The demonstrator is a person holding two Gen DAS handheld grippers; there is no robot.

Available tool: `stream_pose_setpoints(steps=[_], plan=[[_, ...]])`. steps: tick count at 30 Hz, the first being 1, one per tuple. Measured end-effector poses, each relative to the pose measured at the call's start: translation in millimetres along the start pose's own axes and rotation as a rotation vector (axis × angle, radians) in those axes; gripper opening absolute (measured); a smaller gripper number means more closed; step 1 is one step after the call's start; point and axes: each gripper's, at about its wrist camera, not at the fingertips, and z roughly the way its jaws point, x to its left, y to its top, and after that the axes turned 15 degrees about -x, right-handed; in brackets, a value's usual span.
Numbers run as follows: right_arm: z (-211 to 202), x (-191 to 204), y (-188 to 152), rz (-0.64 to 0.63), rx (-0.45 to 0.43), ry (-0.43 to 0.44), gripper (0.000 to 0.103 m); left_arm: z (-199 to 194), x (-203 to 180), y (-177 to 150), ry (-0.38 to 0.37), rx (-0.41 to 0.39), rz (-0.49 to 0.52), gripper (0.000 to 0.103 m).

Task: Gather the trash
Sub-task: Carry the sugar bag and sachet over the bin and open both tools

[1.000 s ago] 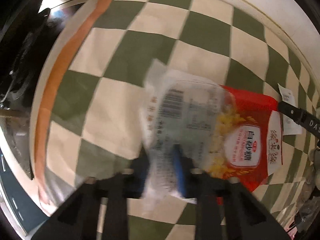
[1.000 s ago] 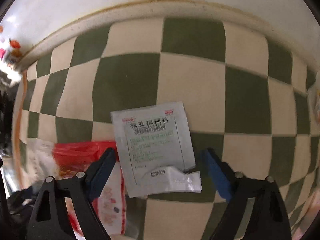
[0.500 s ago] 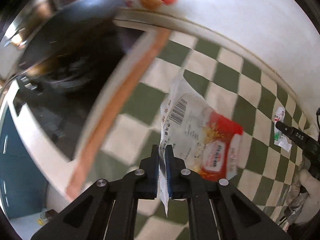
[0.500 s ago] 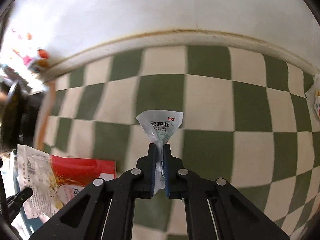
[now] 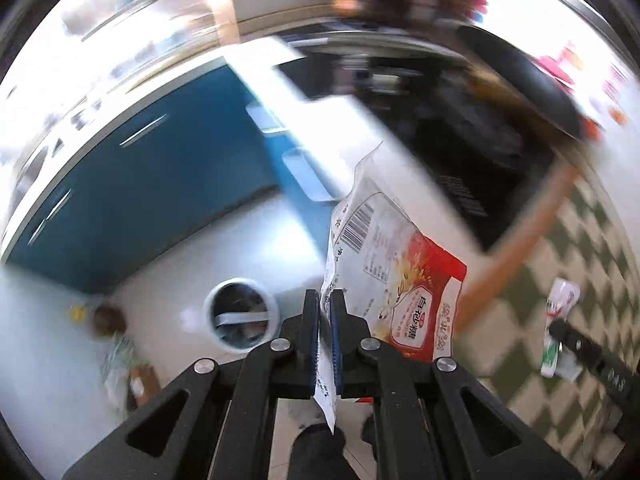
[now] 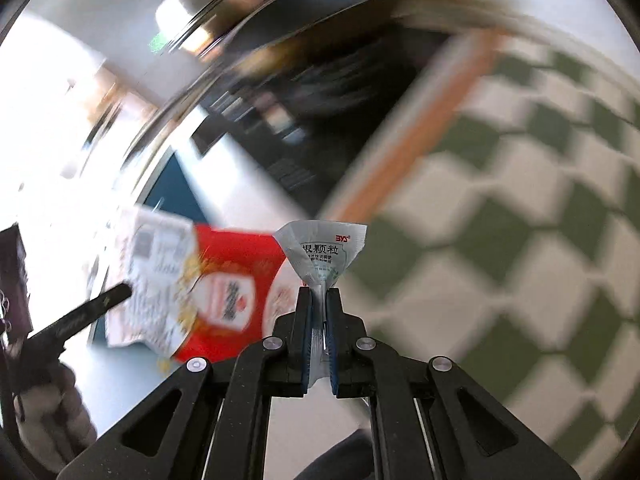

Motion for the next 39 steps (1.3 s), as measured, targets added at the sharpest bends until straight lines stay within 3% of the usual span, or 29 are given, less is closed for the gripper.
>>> stream_pose_setpoints(steps=[3, 7, 13, 16, 20, 25, 32, 35, 36, 38, 39], plan=[[64, 66, -31, -0.085, 0.096, 0.053, 0.007, 21, 69, -20, 0.088, 0.019, -0.078, 0.003], [162, 118, -82, -0.144, 0.199, 0.065, 0.007, 76, 146, -58, 0.168, 0.078, -0.153, 0.003], [320, 135, -159, -0.153, 0.302, 0.039, 0.006, 209, 230, -138, 0.286, 0.155, -0.238, 0.003], [405, 129, -203, -0.145, 0.347, 0.029, 0.006, 296, 263, -190, 0.329, 0.197, -0.256, 0.003], [517, 120, -257, -0.182, 0.388, 0.039, 0.006, 392, 293, -247, 0.328, 0.254, -0.306, 0.003], [601, 107, -313, -0.198, 0.452, 0.086, 0.006, 471, 306, -298, 0.250, 0.315, -0.434, 0.003], [669, 100, -364, -0.230, 0.541, 0.115, 0.007, 506, 315, -313, 0.190, 0.355, -0.476, 0.007], [679, 104, -378, -0.235, 0.590, 0.098, 0.015, 504, 322, -315, 0.183, 0.356, -0.480, 0.011], [681, 104, -380, -0.236, 0.596, 0.096, 0.026, 501, 324, -315, 0.187, 0.354, -0.478, 0.016], [683, 107, -383, -0.243, 0.605, 0.093, 0.043, 499, 328, -313, 0.190, 0.340, -0.478, 0.042], [682, 108, -382, -0.250, 0.598, 0.088, 0.049, 497, 330, -313, 0.195, 0.332, -0.478, 0.077]])
